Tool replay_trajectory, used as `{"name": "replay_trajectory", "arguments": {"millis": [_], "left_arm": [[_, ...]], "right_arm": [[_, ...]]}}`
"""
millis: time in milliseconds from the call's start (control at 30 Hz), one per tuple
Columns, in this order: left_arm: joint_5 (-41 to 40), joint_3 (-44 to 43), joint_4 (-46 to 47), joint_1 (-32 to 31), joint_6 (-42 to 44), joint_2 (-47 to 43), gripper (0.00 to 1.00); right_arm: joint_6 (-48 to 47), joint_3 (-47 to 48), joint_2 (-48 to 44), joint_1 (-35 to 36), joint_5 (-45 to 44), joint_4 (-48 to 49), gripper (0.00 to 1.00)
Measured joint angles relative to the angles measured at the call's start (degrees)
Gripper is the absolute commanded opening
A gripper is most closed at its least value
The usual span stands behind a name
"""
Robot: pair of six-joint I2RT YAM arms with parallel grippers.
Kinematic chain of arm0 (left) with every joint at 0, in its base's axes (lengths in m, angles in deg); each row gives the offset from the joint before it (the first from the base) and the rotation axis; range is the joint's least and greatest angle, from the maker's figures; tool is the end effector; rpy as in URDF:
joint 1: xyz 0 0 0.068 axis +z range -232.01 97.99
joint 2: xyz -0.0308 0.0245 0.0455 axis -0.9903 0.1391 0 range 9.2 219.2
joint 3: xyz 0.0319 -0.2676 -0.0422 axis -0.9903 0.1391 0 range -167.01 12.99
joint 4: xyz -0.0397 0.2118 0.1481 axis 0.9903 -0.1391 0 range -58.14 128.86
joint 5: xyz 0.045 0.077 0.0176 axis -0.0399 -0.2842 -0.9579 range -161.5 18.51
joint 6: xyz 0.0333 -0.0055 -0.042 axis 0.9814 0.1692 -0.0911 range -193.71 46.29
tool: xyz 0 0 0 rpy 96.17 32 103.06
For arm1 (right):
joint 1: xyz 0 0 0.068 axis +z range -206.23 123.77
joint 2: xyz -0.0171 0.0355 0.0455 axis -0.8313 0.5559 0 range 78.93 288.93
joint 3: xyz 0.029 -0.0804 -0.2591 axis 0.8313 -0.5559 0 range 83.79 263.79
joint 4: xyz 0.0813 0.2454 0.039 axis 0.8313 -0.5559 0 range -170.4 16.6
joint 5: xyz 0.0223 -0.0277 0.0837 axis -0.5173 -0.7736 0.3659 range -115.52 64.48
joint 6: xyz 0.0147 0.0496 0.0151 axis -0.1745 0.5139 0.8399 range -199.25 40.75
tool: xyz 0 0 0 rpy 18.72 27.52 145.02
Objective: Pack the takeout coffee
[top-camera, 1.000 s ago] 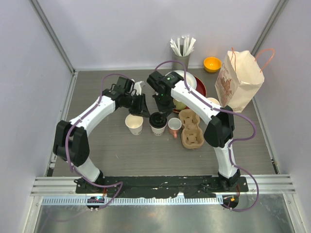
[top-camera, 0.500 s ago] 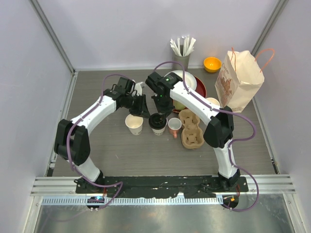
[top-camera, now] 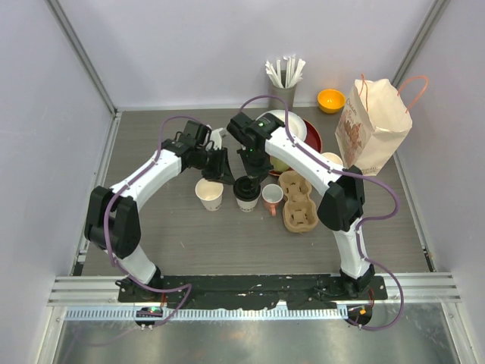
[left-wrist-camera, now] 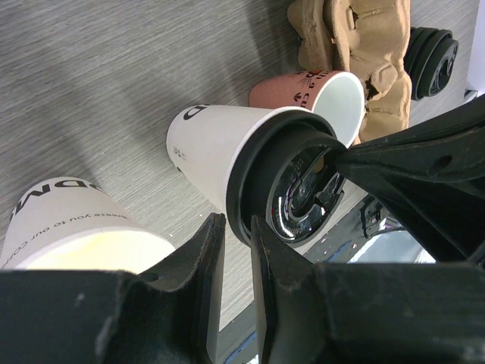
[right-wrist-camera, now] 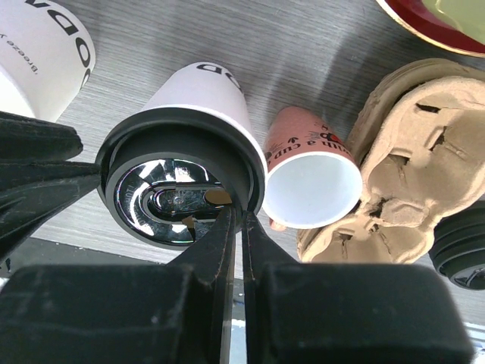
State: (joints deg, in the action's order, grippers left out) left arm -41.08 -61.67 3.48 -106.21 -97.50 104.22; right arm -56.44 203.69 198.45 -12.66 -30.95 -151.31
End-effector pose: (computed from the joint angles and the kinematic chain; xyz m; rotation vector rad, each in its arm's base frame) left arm 0.3142 -0.1610 0.2610 0.2306 2.6374 -0.9858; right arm 0.3054 0.2860 0.2980 -0.5089 2.8624 0.0585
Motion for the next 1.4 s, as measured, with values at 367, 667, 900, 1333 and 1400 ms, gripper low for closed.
{"name": "replay_trajectory", "arguments": {"millis": [367,667,900,1333,1400], "left_arm": [[0.0,0.0,-0.02,-0.07,0.0,0.0,0.24],[0.02,0.0,0.0,-0.17,0.0,0.37,0.24],[-0.31,0.0,-0.02,-1.11,0.02,0.94,0.24],[-2.51,0.0,-0.04,-1.22,0.37,0.98,0.23],[-2.58,0.0,-0.04,-1.22,0.39,1.05,0.23]], "right_arm": [[0.0,0.0,0.0,-0.57,-1.31,0.04,0.01],[-0.04,0.0,0.0,-0.57,-0.87,0.07,0.01],[-0.07,0.0,0.02,-0.57,-0.81,0.02,0.01],[-0.24,0.0,0.76,-0.57,0.09,0.09,0.04],[-0.24,0.0,0.76,-0.57,0.13,0.09,0.12]]}}
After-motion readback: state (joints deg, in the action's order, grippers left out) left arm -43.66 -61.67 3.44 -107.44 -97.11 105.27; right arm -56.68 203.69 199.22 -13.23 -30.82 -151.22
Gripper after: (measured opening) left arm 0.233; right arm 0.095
